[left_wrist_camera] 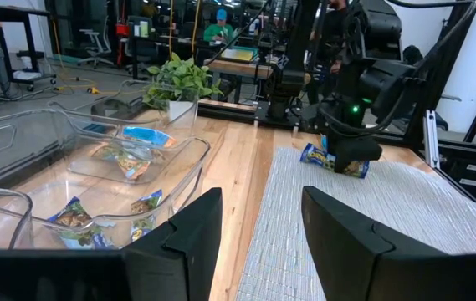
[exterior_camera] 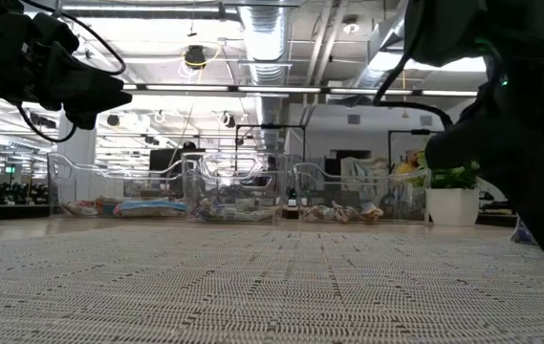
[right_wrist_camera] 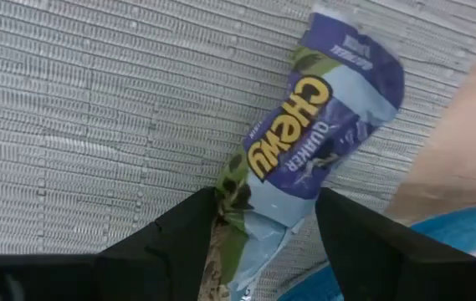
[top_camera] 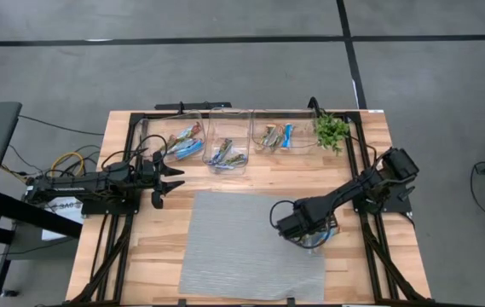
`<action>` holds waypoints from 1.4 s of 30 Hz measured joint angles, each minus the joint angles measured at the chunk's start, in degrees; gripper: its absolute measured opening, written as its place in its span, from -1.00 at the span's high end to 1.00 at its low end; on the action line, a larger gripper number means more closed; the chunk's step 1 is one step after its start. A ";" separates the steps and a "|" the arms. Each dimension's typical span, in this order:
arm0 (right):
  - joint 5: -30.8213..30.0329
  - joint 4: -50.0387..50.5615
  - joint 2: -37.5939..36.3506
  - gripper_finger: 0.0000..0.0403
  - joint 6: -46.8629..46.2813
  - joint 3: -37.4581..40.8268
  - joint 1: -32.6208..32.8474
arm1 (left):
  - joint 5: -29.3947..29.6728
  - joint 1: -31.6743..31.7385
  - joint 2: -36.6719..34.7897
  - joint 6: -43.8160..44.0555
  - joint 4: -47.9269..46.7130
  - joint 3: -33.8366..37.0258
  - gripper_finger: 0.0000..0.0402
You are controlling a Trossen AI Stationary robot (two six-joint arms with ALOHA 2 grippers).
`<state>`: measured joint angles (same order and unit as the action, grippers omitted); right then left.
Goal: Pick and place Granola Bars by type
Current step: Put the blue granola bar into the middle transparent bin
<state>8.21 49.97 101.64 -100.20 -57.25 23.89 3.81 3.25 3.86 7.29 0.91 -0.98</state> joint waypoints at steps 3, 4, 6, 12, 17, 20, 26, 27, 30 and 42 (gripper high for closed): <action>0.34 -0.93 -0.17 0.01 1.06 0.59 -0.15 | -0.02 0.00 0.00 0.00 0.00 0.01 0.21; 0.17 -1.02 -0.17 0.05 1.67 0.59 -0.15 | 0.01 0.00 0.00 0.00 0.01 0.00 0.21; -0.11 -1.29 -0.32 0.16 2.60 0.61 -0.41 | -0.02 0.00 0.00 0.00 0.02 -0.01 0.21; -3.11 -1.44 -2.38 0.63 2.91 0.83 -0.52 | 0.01 0.00 0.00 0.00 0.02 -0.01 0.21; -4.95 -1.53 -4.51 0.88 3.89 0.50 -0.57 | -0.02 0.00 0.00 0.00 0.00 0.01 0.21; -7.23 -3.01 -6.40 0.93 7.66 -0.99 -0.83 | -0.01 0.00 0.00 -0.01 0.00 0.01 0.21; -9.91 -13.75 -10.14 0.88 25.88 -4.27 -3.86 | 0.00 0.00 0.00 0.00 0.00 0.01 0.21; -9.87 -16.29 -10.64 0.86 29.67 -4.92 -4.72 | -0.02 0.00 0.00 0.00 0.00 0.01 0.21; -9.64 -23.54 -11.34 0.83 40.49 -7.30 -7.75 | 0.00 0.00 0.00 0.00 0.02 -0.01 0.21; -8.13 -29.73 -10.51 0.88 67.34 -20.31 -23.25 | -0.01 0.00 -0.02 0.00 0.00 0.01 0.21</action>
<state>0.07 20.24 91.13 -32.87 -77.57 0.65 3.80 3.25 3.84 7.29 0.91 -0.97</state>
